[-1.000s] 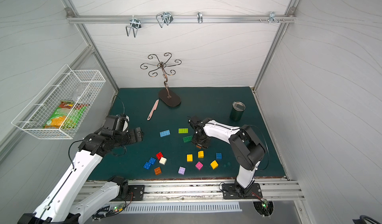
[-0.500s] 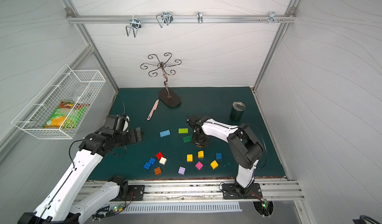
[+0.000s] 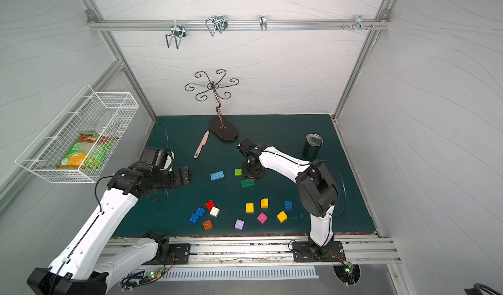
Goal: Assemble the number 1 with lego
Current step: Assemble the lego brick with the lego brick.
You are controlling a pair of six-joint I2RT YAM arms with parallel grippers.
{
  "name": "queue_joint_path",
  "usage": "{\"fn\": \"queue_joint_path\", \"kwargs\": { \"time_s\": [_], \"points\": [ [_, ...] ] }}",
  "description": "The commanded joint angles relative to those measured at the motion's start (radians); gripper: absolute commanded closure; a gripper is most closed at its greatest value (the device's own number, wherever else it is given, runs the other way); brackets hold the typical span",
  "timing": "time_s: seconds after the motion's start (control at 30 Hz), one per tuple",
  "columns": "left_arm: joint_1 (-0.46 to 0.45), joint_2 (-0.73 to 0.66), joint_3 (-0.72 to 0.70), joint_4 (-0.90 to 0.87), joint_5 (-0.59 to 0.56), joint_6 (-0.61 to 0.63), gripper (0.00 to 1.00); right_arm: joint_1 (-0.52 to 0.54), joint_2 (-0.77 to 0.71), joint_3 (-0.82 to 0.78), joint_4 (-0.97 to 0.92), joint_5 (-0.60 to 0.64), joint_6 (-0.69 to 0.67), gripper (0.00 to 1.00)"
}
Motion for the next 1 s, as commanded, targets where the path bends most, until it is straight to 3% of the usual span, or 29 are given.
{"fn": "queue_joint_path", "kwargs": {
  "time_s": [0.0, 0.37, 0.97],
  "points": [
    [-0.003, -0.054, -0.012, 0.035, 0.011, 0.011, 0.00, 0.040, 0.042, 0.050, -0.069, 0.029, -0.065, 0.90],
    [-0.003, -0.081, -0.035, 0.050, -0.007, 0.001, 0.00, 0.087, 0.111, 0.100, -0.119, 0.142, -0.096, 0.94],
    [-0.003, -0.086, -0.041, 0.052, -0.019, -0.003, 0.00, 0.079, 0.106, -0.016, -0.004, 0.126, -0.129, 0.95]
  ]
}}
